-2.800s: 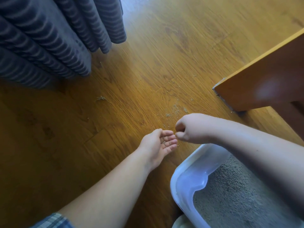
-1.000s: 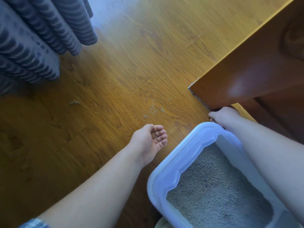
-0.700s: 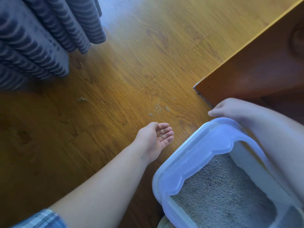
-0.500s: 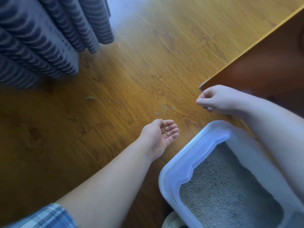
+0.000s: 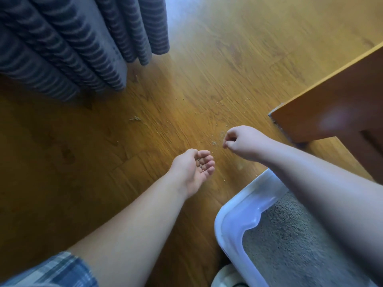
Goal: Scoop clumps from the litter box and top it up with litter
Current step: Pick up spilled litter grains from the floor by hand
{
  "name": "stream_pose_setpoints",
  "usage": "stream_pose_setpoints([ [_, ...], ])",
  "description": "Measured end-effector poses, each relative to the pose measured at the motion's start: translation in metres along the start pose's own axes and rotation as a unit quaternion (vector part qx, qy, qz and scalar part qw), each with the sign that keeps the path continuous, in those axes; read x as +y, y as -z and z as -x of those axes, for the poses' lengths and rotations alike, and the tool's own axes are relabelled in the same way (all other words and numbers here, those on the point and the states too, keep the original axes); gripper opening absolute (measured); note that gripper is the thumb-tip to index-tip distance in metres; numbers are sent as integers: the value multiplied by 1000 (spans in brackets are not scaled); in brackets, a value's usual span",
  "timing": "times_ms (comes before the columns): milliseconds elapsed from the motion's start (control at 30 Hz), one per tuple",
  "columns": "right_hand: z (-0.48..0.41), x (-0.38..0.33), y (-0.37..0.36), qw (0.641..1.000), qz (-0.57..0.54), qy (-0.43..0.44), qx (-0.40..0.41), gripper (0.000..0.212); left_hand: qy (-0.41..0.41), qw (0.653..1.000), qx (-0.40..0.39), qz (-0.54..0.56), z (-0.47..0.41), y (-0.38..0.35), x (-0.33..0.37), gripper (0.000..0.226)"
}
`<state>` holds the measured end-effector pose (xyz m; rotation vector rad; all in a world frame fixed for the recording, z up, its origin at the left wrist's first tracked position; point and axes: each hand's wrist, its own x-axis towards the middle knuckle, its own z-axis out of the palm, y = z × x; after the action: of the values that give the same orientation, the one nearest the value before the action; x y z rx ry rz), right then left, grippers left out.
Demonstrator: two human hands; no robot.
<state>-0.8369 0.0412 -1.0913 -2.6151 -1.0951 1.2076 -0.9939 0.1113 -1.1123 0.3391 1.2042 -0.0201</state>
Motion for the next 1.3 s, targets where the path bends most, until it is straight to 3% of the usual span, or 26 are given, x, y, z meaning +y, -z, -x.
stream_pose_setpoints([
  [133, -20, -3, -15, 989, 131, -36, -53, 24, -17, 1000, 25, -5, 0, 17, 2, 29],
  [233, -29, -9, -23, 991, 67, -30, -110, 28, -25, 999, 32, -3, 1, 27, 7, 30],
  [400, -32, -7, -28, 996, -33, -41, -68, 34, -34, 999, 34, 2, 5, 31, 13, 30],
  [600, -24, -12, -37, 986, 167, 3, 14, 33, -44, 998, 37, -20, 10, 25, 11, 30],
  [767, -11, -16, -43, 969, 245, 26, -29, 41, -47, 998, 35, -22, 11, 26, 11, 29],
  [900, -12, -20, -50, 958, 280, 51, -24, 35, -41, 999, 27, -19, 14, 23, 7, 28],
  [1167, -16, -23, -47, 960, 269, 61, -36, 21, -45, 998, 28, -25, 14, 21, 5, 29],
  [1300, -22, -15, -40, 985, 172, 22, 2, 25, -40, 998, 34, -25, 13, 24, 5, 29],
])
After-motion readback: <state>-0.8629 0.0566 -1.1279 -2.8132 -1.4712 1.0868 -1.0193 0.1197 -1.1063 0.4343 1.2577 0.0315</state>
